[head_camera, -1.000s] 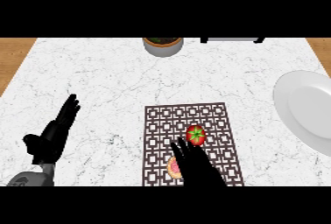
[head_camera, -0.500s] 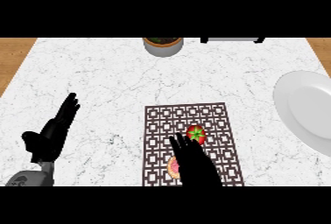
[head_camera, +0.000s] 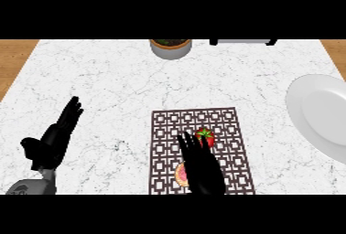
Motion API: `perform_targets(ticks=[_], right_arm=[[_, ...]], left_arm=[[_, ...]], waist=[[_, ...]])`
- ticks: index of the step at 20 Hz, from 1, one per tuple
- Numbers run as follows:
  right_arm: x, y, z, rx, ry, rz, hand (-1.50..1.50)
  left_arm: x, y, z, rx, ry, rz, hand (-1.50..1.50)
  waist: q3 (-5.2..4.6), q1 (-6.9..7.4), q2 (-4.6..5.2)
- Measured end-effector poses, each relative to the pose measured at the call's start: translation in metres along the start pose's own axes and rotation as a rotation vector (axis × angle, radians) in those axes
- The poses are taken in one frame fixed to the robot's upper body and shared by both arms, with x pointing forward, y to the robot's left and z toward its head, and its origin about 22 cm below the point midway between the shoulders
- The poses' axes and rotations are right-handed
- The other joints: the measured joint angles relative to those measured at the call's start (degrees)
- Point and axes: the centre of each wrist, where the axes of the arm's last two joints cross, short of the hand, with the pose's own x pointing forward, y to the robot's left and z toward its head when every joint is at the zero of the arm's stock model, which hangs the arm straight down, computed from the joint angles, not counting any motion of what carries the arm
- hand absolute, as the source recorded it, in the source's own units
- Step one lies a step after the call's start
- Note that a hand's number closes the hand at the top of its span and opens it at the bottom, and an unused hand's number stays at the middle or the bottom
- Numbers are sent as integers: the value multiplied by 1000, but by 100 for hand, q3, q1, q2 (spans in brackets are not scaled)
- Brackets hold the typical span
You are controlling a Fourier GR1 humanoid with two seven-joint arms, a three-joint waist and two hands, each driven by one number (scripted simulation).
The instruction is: Pick the cupcake from the placemat and place it in the plate
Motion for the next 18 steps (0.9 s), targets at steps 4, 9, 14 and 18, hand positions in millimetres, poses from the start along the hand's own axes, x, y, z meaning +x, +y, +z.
perform_targets(ticks=[4,9,14,18], right_arm=[[0,1,-11,43,-59,8,150],[-5,6,-21,37,-112,5,150],[-4,13,-17,-27,-159,24,150],[-93,-13,-11,-136,-50,34,150]], left_arm=[[-1,-7,-2,0,0,0,0],[0,-13,-1,-6,-2,8,0],[1,-2,2,3,-1,-2,0],[-5,4,10,44,16,3,0]], waist=[[-7,4,-23],[-17,-2,-50],[-16,-12,-39],[8,-255,-68]])
